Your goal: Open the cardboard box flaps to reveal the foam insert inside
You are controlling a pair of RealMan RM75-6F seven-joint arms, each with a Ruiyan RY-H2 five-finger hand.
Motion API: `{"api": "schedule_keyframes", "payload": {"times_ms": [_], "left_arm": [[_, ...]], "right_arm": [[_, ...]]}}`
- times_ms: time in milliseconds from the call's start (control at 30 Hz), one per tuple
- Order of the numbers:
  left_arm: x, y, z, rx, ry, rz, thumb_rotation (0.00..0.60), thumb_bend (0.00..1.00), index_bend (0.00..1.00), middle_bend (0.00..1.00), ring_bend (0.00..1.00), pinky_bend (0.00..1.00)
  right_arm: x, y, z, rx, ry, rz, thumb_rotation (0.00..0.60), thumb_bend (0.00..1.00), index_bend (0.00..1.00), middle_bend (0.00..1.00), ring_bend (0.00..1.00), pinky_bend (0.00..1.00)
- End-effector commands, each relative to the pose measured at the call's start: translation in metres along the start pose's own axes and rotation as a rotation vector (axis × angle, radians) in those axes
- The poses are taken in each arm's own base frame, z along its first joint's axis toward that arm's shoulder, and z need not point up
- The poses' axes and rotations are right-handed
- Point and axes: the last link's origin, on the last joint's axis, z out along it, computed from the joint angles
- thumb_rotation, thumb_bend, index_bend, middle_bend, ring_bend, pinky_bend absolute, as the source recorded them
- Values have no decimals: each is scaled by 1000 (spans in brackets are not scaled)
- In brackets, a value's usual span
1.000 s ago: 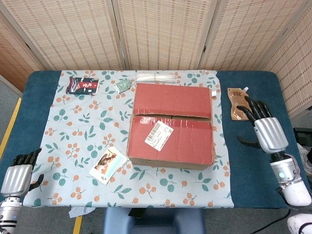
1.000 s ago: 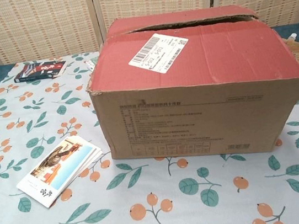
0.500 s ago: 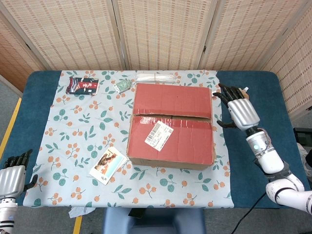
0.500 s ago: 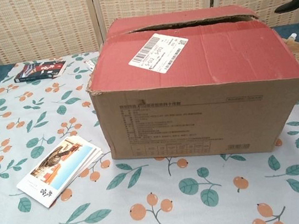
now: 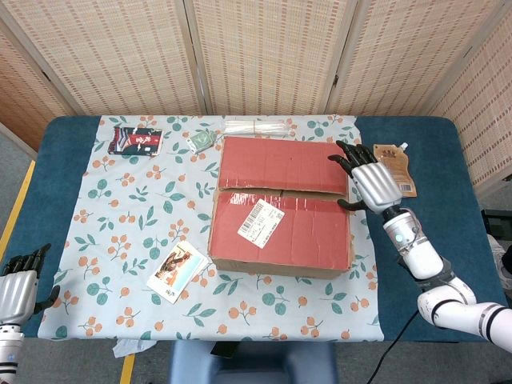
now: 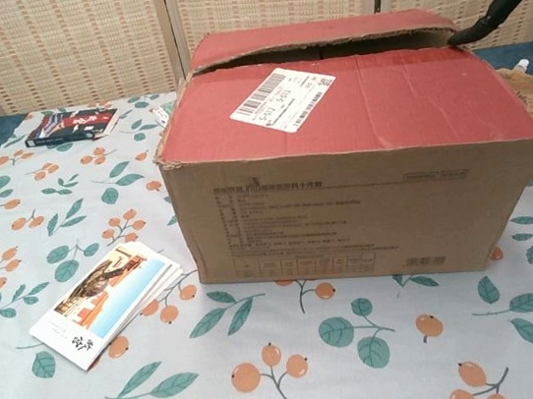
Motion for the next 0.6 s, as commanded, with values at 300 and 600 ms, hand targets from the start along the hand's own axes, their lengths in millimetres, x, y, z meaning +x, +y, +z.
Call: {"api": "schedule_keyframes", "payload": {"times_ms": [300, 600], "left_arm": [[0, 0, 3, -6, -5, 2, 600, 406, 98, 205, 140, 1], [-1, -3, 6, -1, -32, -20, 600, 406, 99, 205, 130, 0]], "right_arm": [[17, -6, 30, -18, 50, -44, 600, 260, 147, 0, 18, 0], [55, -16, 57, -23, 110, -46, 600, 260, 147, 0, 18, 0]]}}
